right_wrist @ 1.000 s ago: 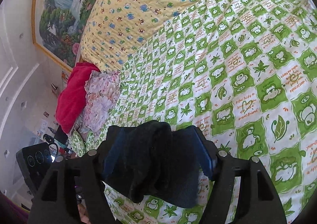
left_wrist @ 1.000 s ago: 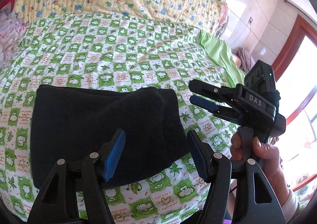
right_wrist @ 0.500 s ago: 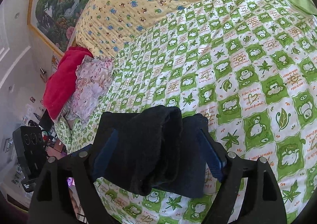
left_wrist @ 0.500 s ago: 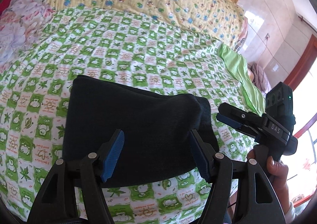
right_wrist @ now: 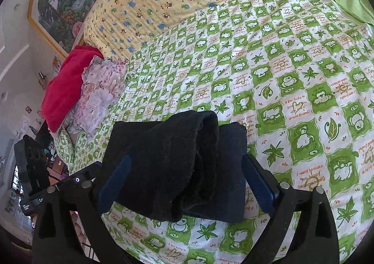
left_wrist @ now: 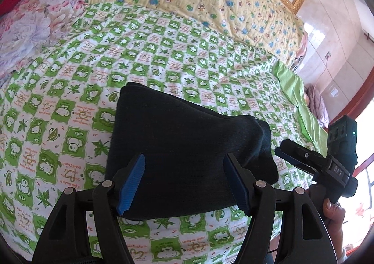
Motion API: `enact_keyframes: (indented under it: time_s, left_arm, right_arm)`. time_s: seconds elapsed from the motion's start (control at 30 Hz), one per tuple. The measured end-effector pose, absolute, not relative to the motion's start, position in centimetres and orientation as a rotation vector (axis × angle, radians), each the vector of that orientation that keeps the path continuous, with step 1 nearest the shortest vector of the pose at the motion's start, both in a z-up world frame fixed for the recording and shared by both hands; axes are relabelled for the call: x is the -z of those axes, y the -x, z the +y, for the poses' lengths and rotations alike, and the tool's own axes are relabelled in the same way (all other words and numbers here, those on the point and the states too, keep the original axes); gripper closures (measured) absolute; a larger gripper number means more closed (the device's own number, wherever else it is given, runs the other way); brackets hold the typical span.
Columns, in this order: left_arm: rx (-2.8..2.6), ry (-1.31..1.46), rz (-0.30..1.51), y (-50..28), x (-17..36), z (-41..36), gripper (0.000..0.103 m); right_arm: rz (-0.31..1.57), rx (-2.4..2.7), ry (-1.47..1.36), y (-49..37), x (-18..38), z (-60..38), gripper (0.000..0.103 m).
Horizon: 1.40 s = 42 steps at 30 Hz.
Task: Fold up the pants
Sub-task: 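Lower the folded black pants onto the sheet with both grippers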
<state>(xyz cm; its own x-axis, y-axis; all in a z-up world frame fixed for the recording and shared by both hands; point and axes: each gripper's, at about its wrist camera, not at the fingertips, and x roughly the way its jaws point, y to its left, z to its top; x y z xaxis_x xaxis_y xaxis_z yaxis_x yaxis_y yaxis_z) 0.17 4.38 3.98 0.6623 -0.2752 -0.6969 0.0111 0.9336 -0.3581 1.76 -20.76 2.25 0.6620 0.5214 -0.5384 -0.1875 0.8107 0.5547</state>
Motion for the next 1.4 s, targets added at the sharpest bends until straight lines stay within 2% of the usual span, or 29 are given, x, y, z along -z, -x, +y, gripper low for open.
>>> enact_keyframes:
  time_s: [0.47, 1.27, 1.4]
  left_arm:
    - [0.071, 0.406, 0.870, -1.1, -1.9, 8.9, 0.024]
    - [0.100, 0.455, 0.968, -4.9, 1.7, 8.8, 0.021]
    - [0.106, 0.466, 0.977, -5.3, 2.0, 8.6, 0.020]
  right_arm:
    - [0.825, -0.379, -0.472, -2.0, -0.6, -19.4, 0.007]
    - [0.889, -0.368, -0.484, -3.6, 2.3, -19.0, 0.006]
    - [0.885, -0.363, -0.448, -3.6, 2.3, -18.8, 0.015]
